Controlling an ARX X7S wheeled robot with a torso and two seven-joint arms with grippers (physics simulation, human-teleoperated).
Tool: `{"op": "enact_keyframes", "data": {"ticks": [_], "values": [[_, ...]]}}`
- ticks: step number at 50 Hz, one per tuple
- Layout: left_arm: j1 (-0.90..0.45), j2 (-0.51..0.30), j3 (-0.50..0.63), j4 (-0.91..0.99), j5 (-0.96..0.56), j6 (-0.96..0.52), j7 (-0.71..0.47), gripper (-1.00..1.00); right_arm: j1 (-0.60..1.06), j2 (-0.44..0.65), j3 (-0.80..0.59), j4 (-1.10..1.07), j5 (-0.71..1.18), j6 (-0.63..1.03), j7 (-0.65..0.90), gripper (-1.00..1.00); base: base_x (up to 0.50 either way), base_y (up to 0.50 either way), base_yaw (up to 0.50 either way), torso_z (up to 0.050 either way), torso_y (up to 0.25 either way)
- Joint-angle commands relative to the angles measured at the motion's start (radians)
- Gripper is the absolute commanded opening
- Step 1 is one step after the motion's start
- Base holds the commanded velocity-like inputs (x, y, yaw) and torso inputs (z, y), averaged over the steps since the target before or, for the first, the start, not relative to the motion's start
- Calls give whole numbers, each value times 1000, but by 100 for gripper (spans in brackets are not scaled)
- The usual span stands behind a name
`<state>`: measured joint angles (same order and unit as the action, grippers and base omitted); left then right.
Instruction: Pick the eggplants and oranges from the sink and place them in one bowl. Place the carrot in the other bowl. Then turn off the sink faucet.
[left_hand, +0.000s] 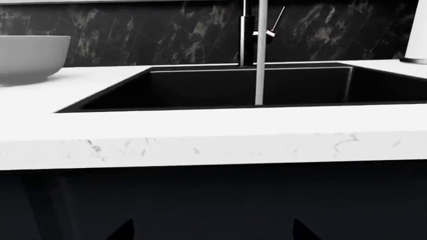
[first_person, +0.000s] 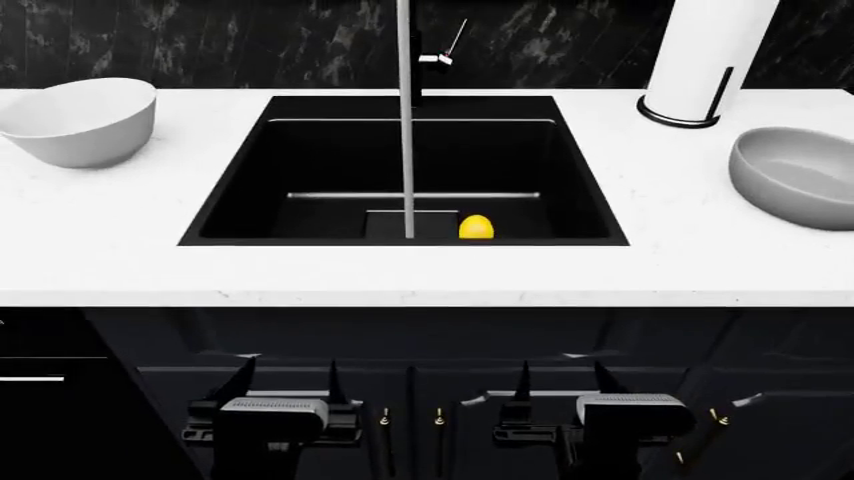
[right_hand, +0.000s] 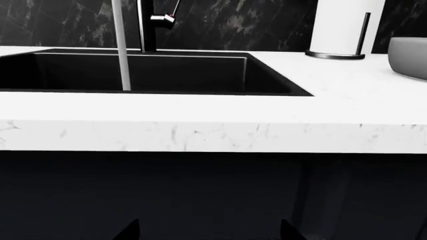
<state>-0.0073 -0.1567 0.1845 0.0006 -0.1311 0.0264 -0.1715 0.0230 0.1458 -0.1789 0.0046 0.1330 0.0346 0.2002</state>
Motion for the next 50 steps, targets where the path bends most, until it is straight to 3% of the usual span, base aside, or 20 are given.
{"op": "enact_keyframes", "data": {"ticks": [1, 4, 6, 9, 14, 17, 19, 20, 21, 24, 26, 29, 33, 36, 50], "values": [[4, -6, 0, 24, -22, -9, -7, 100, 5, 5, -7, 5, 7, 7, 10, 100, 0, 0, 0, 0, 0], [5, 4, -1, 75, -47, -38, -13, 100, -25, 1, 33, -48, 69, -21, 9, 100, 0, 0, 0, 0, 0], [19, -7, 3, 146, -38, -106, -35, 100, -15, 36, 13, -148, 42, 108, 28, 100, 0, 0, 0, 0, 0], [-36, -17, 0, 300, -56, -371, -97, 100, 39, 99, 46, -407, 88, 369, 55, 100, 0, 0, 0, 0, 0], [-135, -78, -9, 608, -157, -695, -83, 100, 174, 154, 88, -577, 200, 643, 37, 100, 0, 0, 0, 0, 0], [-269, -110, 23, 696, -169, -866, -92, 100, 291, 188, 97, -628, 267, 811, 26, 100, 0, 0, 0, 0, 0], [-387, -66, -68, 698, -265, -1048, -100, 100, 381, 206, 151, -655, 327, 959, 39, 100, 0, 0, 0, 0, 0], [-432, -87, -44, 695, -247, -1063, -102, 100, 422, 217, 166, -652, 339, 987, 36, 100, 0, 0, 0, 0, 0], [-518, -70, -77, 652, -293, -1183, -94, 100, 507, 237, 186, -633, 375, 1059, 18, 100, 0, 0, 0, 0, 0], [-662, -92, -68, 617, -305, -1270, -78, 100, 672, 250, 227, -571, 454, 1203, -16, 100, 0, 0, 0, 0, 0], [-788, -83, -62, 519, -316, -1323, -59, 100, 777, 257, 225, -467, 465, 1220, -50, 100, 0, 0, 0, 0, 0], [-887, -95, 20, 360, -298, -1318, -18, 100, 884, 276, 150, -299, 432, 1196, -99, 100, 0, 0, 0, 0, 0], [-982, -79, 30, 245, -281, -1311, -13, 100, 966, 281, 91, -184, 418, 1182, -146, 100, 0, 0, 0, 0, 0], [-1006, -86, 14, 250, -307, -1365, 1, 100, 927, 295, 124, -193, 435, 1180, -155, 100, 139, 0, 0, 0, 0], [-1005, -94, 36, 164, -294, -1347, 4, 100, 851, 311, 172, -245, 459, 1202, -136, 100, 476, 91, 0, 0, 0]]}}
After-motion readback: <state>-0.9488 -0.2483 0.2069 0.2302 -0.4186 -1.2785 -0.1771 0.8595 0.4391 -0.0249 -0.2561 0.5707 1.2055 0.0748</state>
